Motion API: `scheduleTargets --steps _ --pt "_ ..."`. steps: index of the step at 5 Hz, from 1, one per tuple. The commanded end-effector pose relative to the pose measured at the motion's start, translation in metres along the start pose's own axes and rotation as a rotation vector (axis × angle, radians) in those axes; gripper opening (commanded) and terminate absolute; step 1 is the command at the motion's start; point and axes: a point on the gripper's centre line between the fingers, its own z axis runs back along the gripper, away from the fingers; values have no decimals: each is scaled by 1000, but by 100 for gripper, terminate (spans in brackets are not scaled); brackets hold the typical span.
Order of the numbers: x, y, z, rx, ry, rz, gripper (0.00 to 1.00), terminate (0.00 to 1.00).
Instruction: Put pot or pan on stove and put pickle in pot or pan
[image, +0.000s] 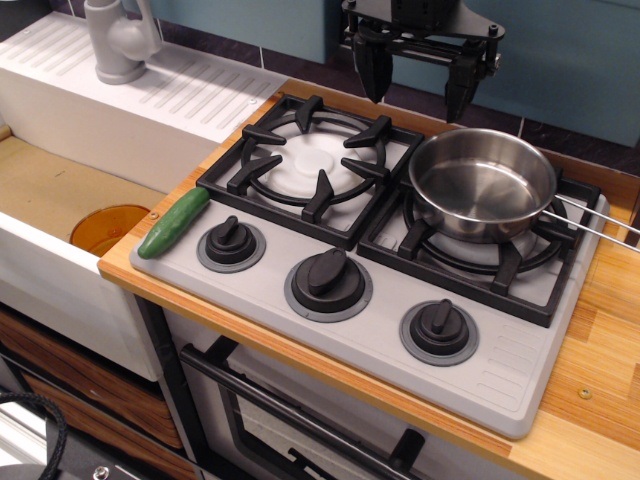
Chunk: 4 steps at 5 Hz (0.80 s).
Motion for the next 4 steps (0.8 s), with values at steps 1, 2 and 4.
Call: scheduleTargets --steps 1,2,4 --pt "0 0 0 0 0 0 100 0" --pt "-4 -1 -18 9 -32 14 100 0" --pt "-2 -5 -52 4 -101 11 100 0"
